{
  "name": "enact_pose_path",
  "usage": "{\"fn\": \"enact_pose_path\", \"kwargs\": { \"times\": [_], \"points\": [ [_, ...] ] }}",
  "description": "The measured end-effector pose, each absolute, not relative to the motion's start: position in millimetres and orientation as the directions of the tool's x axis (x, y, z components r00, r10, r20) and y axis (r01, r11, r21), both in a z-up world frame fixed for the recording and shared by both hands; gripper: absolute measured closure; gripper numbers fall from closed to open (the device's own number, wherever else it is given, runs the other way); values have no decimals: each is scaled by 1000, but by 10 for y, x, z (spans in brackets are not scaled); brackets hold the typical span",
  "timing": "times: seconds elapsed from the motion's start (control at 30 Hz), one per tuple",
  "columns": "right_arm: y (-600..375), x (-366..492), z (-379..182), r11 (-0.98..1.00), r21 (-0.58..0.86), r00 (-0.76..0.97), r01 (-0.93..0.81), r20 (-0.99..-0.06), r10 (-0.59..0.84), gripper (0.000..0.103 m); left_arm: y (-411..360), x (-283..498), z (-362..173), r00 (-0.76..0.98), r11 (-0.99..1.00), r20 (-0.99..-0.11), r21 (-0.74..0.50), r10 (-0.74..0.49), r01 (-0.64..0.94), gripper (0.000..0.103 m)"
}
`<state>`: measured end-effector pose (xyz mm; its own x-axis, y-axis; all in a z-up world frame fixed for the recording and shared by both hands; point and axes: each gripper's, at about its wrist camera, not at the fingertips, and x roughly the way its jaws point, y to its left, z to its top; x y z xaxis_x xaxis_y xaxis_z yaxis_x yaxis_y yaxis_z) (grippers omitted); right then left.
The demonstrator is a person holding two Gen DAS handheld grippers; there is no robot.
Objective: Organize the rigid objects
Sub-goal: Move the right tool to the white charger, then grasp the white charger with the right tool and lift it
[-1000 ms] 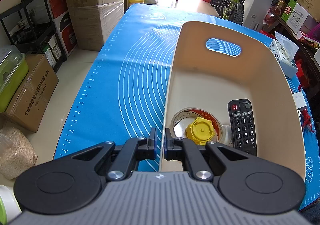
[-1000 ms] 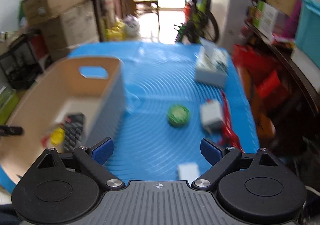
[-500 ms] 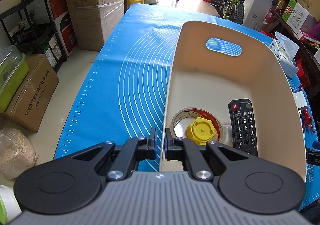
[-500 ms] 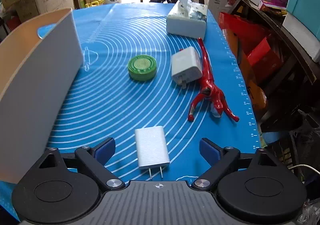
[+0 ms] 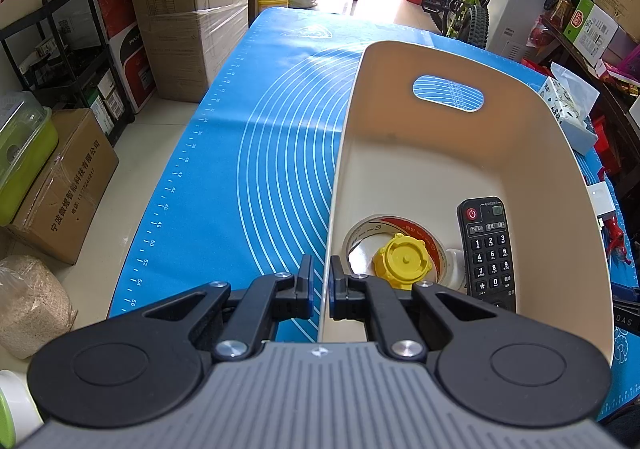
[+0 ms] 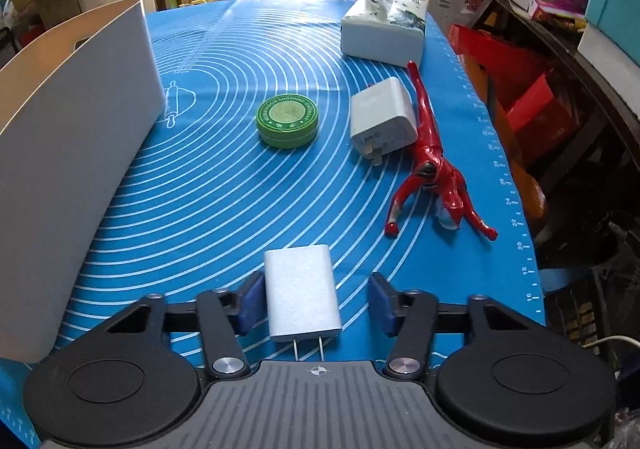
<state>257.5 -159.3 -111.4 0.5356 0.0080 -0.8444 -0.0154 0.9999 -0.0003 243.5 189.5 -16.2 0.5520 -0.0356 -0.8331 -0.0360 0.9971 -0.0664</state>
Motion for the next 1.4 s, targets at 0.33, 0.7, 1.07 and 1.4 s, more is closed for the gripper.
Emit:
{"fn": "enact_pose_path", "kwargs": {
  "times": [0.33,0.7,1.07,1.4],
  "points": [
    [-1567,2532,-1004,999,-32,566,-7,-824,-23,60,1896,2437,-161,552,997,-833,-67,-35,-37,93],
    [-1476,2482,-604,1000,-19,665,-6,-747,-10,60,1897,2438,-162,552,997,-833,-68,-36,-37,93],
    [-1079,2597,31,996,39,781,-81,-619,87,60,1897,2438,-163,551,997,-834,-67,-36,-37,93],
    [-382,2796,256,970,41,793,-240,-568,221,60,1908,2441,-162,555,997,-831,-68,-35,-39,93]
  ]
}}
